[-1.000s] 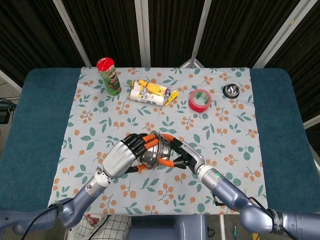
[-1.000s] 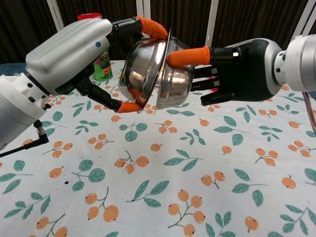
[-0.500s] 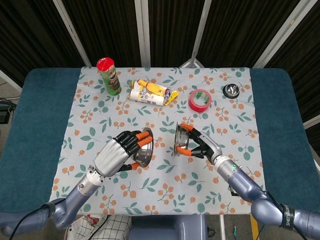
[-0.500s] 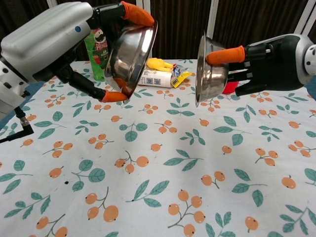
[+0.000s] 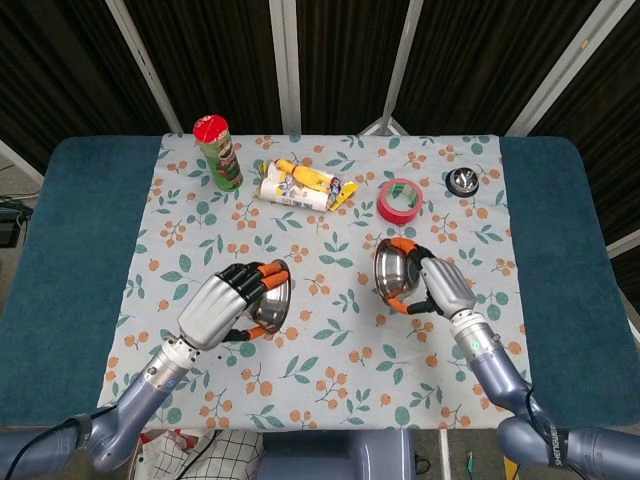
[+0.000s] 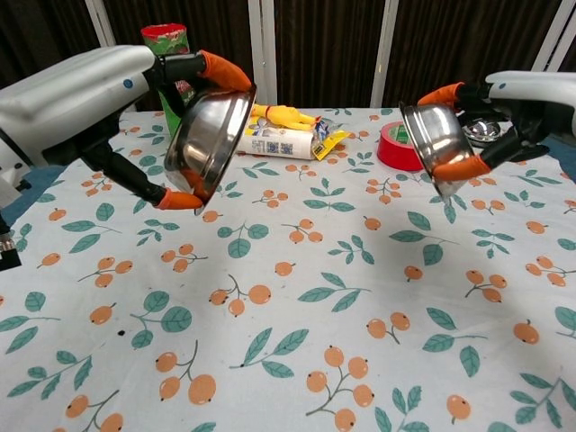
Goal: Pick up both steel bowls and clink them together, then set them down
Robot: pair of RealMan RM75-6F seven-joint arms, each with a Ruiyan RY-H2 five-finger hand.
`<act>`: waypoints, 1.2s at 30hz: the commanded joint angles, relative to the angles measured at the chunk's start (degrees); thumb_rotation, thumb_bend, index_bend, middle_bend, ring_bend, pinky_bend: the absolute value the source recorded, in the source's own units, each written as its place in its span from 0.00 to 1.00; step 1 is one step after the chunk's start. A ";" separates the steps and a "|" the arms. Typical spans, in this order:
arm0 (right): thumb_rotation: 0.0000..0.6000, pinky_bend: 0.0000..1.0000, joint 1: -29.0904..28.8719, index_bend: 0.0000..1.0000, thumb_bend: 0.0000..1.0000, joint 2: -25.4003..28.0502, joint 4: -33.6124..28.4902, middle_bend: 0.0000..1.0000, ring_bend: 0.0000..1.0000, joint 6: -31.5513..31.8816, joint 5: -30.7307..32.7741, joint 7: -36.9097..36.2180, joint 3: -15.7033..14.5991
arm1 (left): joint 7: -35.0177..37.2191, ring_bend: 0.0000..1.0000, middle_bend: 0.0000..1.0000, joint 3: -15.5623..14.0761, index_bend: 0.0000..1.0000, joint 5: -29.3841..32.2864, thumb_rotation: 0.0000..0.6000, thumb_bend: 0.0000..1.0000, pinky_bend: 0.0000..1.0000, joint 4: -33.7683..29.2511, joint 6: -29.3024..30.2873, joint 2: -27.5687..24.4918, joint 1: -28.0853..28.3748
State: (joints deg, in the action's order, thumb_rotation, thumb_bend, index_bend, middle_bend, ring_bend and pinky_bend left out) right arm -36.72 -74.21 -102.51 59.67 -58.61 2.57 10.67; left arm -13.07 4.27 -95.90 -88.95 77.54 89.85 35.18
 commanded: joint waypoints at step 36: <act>1.00 0.82 5.88 0.08 0.48 -15.67 23.94 0.37 0.47 8.10 -28.50 26.87 -16.41 | -24.87 0.48 0.58 2.11 0.43 31.65 1.00 0.37 0.64 -6.16 -16.74 -0.13 -1.59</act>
State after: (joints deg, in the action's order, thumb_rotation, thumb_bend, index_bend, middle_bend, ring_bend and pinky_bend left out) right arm -30.74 -90.43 -78.20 68.32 -87.07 29.57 -5.77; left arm -37.75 6.33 -64.55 -94.94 60.98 90.00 33.37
